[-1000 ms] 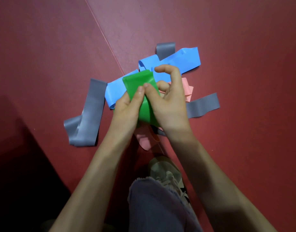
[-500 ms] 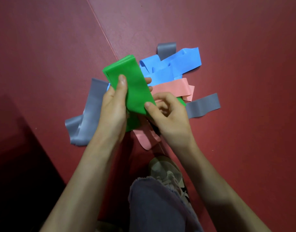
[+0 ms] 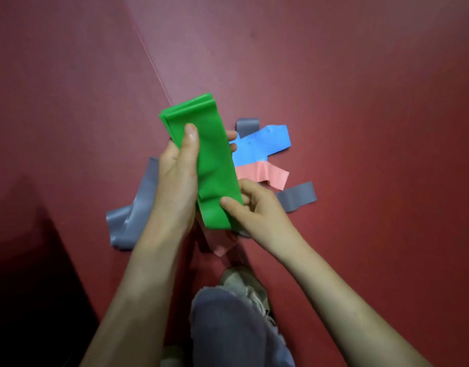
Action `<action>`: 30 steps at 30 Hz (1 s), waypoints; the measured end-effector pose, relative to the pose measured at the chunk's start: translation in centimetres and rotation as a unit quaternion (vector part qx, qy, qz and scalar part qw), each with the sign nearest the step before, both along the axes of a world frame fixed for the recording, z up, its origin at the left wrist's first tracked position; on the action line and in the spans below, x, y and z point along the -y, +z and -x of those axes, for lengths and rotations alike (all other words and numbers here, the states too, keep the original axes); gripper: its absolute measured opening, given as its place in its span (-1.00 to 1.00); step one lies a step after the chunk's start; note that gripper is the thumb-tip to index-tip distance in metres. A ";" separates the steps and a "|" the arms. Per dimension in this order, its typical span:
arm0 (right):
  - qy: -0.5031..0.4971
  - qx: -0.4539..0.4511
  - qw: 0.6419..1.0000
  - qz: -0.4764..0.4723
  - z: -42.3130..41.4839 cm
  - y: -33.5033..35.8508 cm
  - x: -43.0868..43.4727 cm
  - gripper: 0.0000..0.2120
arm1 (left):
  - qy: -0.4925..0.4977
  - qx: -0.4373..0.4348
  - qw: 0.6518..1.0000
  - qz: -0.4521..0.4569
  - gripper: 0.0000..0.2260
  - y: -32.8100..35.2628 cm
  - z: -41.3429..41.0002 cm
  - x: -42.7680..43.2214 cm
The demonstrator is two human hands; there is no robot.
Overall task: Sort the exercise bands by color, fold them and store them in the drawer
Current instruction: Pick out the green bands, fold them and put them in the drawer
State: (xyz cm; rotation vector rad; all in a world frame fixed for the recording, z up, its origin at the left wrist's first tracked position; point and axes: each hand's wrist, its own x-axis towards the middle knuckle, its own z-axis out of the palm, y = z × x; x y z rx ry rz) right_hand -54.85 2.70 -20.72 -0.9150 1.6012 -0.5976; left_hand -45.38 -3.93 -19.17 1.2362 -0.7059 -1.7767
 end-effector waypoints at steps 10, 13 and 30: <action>-0.044 -0.011 0.988 0.145 1.6 15.0 0.6 -0.55 | -0.066 0.002 0.994 0.089 -0.76 14.6 -0.4 -0.7; -0.043 0.074 0.977 0.194 1.5 21.7 -0.1 -0.70 | -0.073 0.025 0.990 0.115 -0.76 19.3 -1.1 -2.2; 0.038 0.113 0.895 0.429 -5.7 40.6 -11.0 -0.78 | -0.085 0.021 0.968 0.234 -0.68 37.7 -9.6 -17.2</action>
